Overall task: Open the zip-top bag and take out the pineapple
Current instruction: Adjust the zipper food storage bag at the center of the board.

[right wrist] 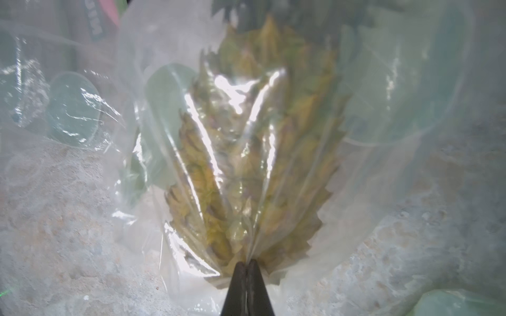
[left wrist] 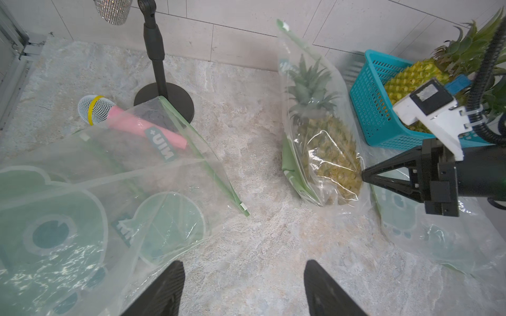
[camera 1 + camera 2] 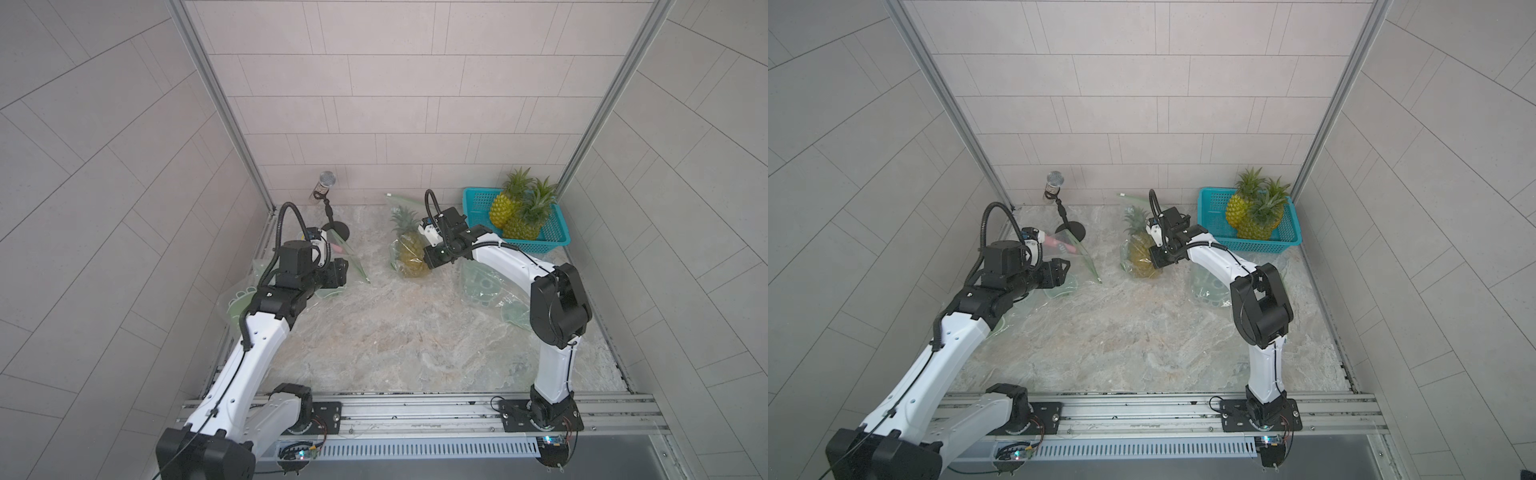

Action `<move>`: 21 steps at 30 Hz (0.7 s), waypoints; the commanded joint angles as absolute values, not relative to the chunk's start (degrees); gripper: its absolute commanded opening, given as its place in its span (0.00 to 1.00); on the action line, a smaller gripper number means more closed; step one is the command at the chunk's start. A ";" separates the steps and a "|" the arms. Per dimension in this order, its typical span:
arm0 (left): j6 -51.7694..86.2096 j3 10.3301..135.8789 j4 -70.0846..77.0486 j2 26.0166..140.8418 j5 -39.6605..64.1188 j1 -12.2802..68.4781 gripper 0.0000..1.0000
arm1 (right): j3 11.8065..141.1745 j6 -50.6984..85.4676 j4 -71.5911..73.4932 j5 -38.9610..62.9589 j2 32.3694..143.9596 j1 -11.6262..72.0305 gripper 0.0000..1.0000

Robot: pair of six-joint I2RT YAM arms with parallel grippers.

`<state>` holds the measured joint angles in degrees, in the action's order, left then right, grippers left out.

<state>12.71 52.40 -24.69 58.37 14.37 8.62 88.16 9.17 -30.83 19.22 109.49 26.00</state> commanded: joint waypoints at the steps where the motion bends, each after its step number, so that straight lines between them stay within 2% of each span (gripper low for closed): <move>1: 14.74 51.86 -21.89 59.20 16.16 8.26 0.73 | 81.83 11.08 -29.54 19.06 108.21 26.55 0.00; 11: 24.88 50.60 -10.40 64.98 23.94 8.33 0.73 | 75.63 11.64 -27.36 19.87 104.95 27.10 0.00; 21: 23.89 52.35 0.51 73.18 31.84 12.73 0.73 | 72.51 11.06 -25.49 21.27 104.11 28.21 0.00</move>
<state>24.18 51.29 -5.96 71.33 28.25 10.85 73.91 11.49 -23.03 20.51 103.57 27.22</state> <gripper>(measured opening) 0.728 0.041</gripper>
